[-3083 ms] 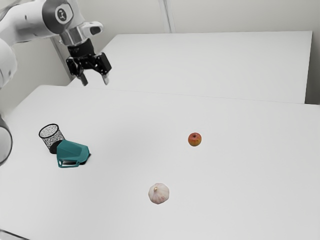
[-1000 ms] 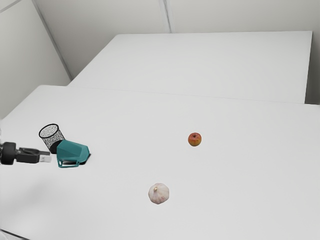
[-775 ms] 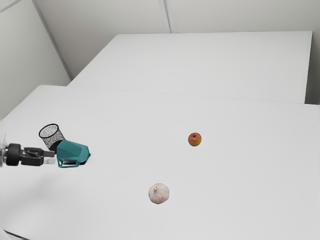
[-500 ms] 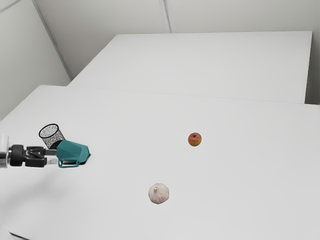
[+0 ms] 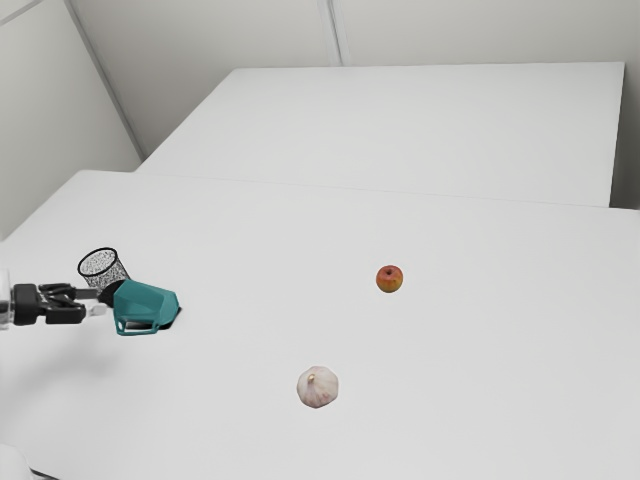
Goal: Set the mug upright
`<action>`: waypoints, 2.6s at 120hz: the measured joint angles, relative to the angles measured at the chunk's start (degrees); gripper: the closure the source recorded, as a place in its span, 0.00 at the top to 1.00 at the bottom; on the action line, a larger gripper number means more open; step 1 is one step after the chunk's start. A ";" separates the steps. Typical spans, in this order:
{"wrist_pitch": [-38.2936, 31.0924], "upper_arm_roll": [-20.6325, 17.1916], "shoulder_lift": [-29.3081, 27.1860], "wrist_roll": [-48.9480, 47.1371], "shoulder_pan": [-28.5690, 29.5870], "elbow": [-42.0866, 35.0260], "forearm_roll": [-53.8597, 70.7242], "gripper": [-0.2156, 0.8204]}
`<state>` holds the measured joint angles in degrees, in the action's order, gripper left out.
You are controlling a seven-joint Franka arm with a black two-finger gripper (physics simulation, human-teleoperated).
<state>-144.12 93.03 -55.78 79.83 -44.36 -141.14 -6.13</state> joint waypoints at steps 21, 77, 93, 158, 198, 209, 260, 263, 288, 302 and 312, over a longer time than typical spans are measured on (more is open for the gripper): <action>-1.15 1.80 -0.15 -0.42 -2.42 2.06 1.24 0.79; -0.90 6.78 -3.72 -1.28 -7.19 5.33 1.99 0.79; 0.92 7.24 -4.12 -1.43 -7.42 6.20 1.77 0.79; 10.71 10.12 -6.80 -1.33 -10.20 10.57 1.30 0.79; 14.07 10.18 -8.53 -1.27 -12.81 13.15 1.80 0.79; 14.37 10.18 -8.91 -1.27 -13.32 13.23 1.83 0.79; 14.39 10.41 -9.55 -1.11 -13.82 13.25 2.06 0.60; 14.37 10.43 -9.57 -1.10 -13.84 13.25 2.06 0.58; 14.23 10.53 -9.62 -1.04 -13.95 13.20 2.07 0.46; 14.21 10.53 -9.62 -1.03 -14.00 13.20 2.06 0.38; 14.21 10.53 -9.62 -1.06 -14.06 13.19 2.03 0.32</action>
<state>-129.91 103.56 -65.40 78.77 -58.42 -127.95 -4.10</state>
